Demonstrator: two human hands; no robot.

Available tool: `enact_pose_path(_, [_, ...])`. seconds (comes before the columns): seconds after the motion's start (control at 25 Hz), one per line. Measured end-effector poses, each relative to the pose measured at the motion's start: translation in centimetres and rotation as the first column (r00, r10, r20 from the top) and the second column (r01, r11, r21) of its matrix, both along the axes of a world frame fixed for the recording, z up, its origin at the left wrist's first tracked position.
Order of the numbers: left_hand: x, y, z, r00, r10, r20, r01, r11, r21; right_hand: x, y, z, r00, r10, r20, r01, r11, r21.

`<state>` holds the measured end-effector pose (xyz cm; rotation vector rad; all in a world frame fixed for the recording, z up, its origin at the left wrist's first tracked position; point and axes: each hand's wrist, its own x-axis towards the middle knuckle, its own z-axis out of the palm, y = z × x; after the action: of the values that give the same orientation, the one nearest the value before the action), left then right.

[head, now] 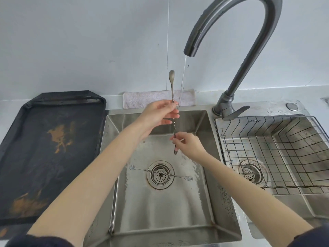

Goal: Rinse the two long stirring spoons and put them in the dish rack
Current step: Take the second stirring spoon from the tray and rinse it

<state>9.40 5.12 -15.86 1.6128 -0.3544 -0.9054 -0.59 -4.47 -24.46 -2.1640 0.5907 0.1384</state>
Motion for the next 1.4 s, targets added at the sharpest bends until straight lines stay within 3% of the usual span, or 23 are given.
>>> enact_pose_path(0.16, [0.1,-1.1,0.3,0.992,-0.023,0.123,0.009,0.993,0.116,-0.8,0.4,-0.3,0.995,-0.091,0.046,0.083,0.985,0.151])
enact_pose_path(0.36, [0.3,-2.4,1.4,0.947,-0.028,0.32,-0.015,0.991,0.129,-1.3,0.3,-1.1,0.988,-0.153,-0.005,0.151,0.97,0.19])
enact_pose_path(0.76, [0.8,-3.8,2.8,0.883,0.066,0.464,-0.127,0.987,0.1,-0.9,0.0,-1.0,0.963,-0.267,0.031,0.26,0.956,0.134])
enact_pose_path(0.92, [1.0,-4.1,2.9,0.814,0.086,0.574,-0.169,0.981,0.093,-0.6,0.3,-1.0,0.939,-0.335,0.082,0.326,0.94,0.101])
enact_pose_path(1.16, [1.0,-4.2,3.0,0.899,0.137,0.416,-0.128,0.99,-0.051,-0.5,0.5,-0.7,0.942,-0.312,0.121,0.299,0.948,0.111])
enact_pose_path(1.4, [0.7,-4.4,3.5,0.95,0.052,0.308,-0.042,0.998,-0.038,-0.6,0.4,-0.6,0.944,-0.304,0.126,0.293,0.951,0.095])
